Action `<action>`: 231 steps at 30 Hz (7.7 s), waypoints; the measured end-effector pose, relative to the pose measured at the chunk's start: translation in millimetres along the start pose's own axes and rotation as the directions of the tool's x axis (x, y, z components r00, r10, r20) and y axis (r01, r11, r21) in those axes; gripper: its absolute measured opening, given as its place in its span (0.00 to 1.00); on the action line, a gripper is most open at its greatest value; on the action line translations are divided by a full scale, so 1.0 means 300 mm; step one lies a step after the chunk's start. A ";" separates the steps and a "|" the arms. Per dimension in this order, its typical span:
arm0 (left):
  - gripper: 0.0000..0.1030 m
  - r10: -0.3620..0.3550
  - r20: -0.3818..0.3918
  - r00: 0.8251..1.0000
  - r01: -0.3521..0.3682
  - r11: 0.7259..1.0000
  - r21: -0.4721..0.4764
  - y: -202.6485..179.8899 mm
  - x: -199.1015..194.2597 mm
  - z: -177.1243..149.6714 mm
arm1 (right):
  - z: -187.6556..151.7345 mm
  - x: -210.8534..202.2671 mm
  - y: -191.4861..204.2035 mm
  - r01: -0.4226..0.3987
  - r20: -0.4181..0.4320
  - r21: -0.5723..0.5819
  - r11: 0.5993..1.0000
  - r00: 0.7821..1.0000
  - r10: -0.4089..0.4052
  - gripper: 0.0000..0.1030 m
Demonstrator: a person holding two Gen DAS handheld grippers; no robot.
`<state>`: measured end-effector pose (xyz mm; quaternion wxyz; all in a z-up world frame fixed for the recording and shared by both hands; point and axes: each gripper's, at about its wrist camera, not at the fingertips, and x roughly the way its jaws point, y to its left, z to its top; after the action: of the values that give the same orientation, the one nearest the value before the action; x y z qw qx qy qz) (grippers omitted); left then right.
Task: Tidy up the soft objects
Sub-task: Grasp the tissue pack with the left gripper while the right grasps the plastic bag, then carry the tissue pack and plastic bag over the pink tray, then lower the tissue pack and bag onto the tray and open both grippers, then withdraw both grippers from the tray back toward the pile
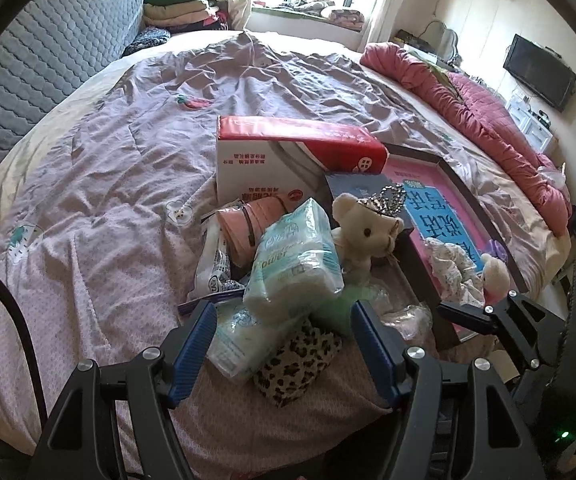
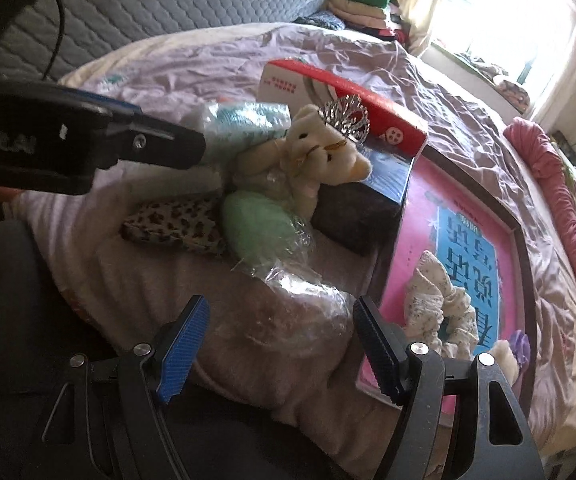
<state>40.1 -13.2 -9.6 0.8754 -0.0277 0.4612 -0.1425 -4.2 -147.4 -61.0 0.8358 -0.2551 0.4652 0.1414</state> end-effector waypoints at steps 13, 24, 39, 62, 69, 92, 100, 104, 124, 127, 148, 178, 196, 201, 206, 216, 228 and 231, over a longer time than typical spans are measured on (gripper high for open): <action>0.67 0.016 -0.009 1.000 -0.016 1.000 -0.012 0.003 0.062 0.040 | 0.015 0.043 -0.054 -0.013 0.016 0.070 0.997 1.000 0.012 0.51; 0.57 -0.028 -0.038 0.999 0.027 1.000 -0.015 0.005 0.114 0.076 | 0.012 0.016 -0.092 -0.066 0.064 0.131 0.989 0.996 0.058 0.44; 0.30 -0.111 0.047 0.993 0.114 0.992 -0.053 0.036 0.066 0.071 | -0.001 -0.075 -0.182 -0.154 0.195 0.261 0.953 0.975 0.105 0.38; 0.30 -0.111 0.197 0.974 0.109 0.994 0.019 -0.102 -0.171 0.085 | 0.013 -0.269 -0.263 -0.120 0.317 0.292 0.949 0.948 0.022 0.38; 0.30 -0.143 0.216 0.966 0.129 0.989 0.079 -0.222 -0.207 0.113 | -0.025 -0.325 -0.360 -0.095 0.340 0.358 0.929 0.940 -0.035 0.38; 0.30 -0.192 0.127 0.973 0.161 0.962 0.220 -0.497 -0.112 0.111 | -0.163 -0.398 -0.575 -0.063 0.355 0.510 0.858 0.924 -0.143 0.38; 0.30 -0.183 0.069 0.981 0.162 0.958 0.236 -0.538 -0.019 0.109 | -0.196 -0.372 -0.580 -0.080 0.346 0.518 0.852 0.930 -0.123 0.38; 0.30 -0.169 0.039 0.985 0.154 0.956 0.251 -0.561 0.030 0.098 | -0.216 -0.356 -0.593 -0.089 0.338 0.528 0.845 0.934 -0.113 0.38; 0.30 -0.141 -0.067 0.988 0.154 0.948 0.279 -0.577 0.169 0.049 | -0.262 -0.246 -0.575 -0.173 0.285 0.539 0.825 0.958 0.015 0.38; 0.30 -0.136 -0.074 0.988 0.151 0.946 0.285 -0.577 0.180 0.041 | -0.260 -0.233 -0.570 -0.194 0.287 0.541 0.819 0.957 0.037 0.38; 0.31 -0.135 -0.111 0.985 0.162 0.944 0.288 -0.585 0.233 0.031 | -0.287 -0.118 -0.624 -0.147 0.223 0.583 0.799 0.975 0.016 0.39; 0.39 -0.122 -0.193 0.974 0.172 0.948 0.269 -0.602 0.301 0.011 | -0.324 -0.107 -0.642 -0.147 0.203 0.620 0.771 0.979 0.024 0.42; 0.50 -0.126 -0.177 0.976 0.172 0.945 0.278 -0.599 0.260 0.005 | -0.317 -0.134 -0.643 -0.135 0.200 0.623 0.771 0.980 0.011 0.46; 0.51 -0.134 -0.184 0.974 0.183 0.942 0.280 -0.602 0.255 0.001 | -0.316 -0.138 -0.640 -0.127 0.194 0.624 0.771 0.981 0.004 0.46; 0.51 -0.132 -0.192 0.973 0.185 0.937 0.295 -0.616 0.254 -0.012 | -0.321 -0.153 -0.639 -0.123 0.195 0.629 0.768 0.981 -0.003 0.46; 0.52 -0.141 -0.162 0.977 0.182 0.943 0.280 -0.600 0.211 0.000 | -0.308 -0.180 -0.632 -0.112 0.201 0.622 0.775 0.979 -0.019 0.51; 0.57 -0.124 -0.109 0.986 0.150 0.949 0.278 -0.580 0.130 0.007 | -0.284 -0.215 -0.615 -0.099 0.208 0.612 0.785 0.977 -0.039 0.52; 0.58 -0.118 -0.089 0.989 0.139 0.950 0.278 -0.571 0.104 0.010 | -0.272 -0.230 -0.607 -0.094 0.213 0.605 0.790 0.976 -0.048 0.53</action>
<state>20.9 -186.1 -2.0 0.8420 0.0731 0.4642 -0.2648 -11.9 -344.1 15.7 0.9171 0.0518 0.3947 0.0204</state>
